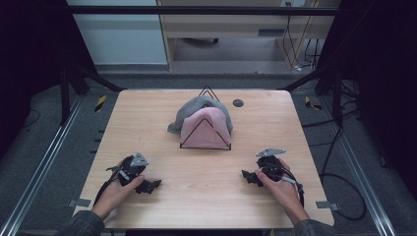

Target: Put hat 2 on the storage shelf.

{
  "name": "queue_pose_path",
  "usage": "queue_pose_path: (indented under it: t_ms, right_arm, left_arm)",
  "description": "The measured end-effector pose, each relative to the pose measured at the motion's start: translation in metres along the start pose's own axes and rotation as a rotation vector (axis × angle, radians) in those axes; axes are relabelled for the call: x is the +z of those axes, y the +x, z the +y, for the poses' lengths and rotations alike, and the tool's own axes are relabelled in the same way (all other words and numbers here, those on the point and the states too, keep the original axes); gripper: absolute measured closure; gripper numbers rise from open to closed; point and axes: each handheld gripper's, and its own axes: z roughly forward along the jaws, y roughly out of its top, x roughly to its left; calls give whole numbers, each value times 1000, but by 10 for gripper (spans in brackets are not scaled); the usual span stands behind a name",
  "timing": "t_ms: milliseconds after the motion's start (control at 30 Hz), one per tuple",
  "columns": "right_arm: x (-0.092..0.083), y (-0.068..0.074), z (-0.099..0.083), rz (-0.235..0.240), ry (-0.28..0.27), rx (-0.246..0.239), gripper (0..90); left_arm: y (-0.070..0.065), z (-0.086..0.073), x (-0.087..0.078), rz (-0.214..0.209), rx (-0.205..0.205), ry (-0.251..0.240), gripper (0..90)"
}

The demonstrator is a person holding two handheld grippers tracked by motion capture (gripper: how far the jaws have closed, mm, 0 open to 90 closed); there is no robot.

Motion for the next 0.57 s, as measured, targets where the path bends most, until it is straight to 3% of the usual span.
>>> queue_pose_path:
  t_ms: [200, 300, 567]
  right_arm:
    - [2, 6, -8, -42, -53, -12, 84]
    - [4, 9, -11, -64, -70, -53, 68]
    - [4, 10, -12, -62, -72, -51, 62]
  left_arm:
    - [-1, -2, -1, -1, -4, -4, 0]
    - [-1, -3, -1, 2, -2, -8, 0]
    - [-1, -3, -2, -1, 1, -12, 0]
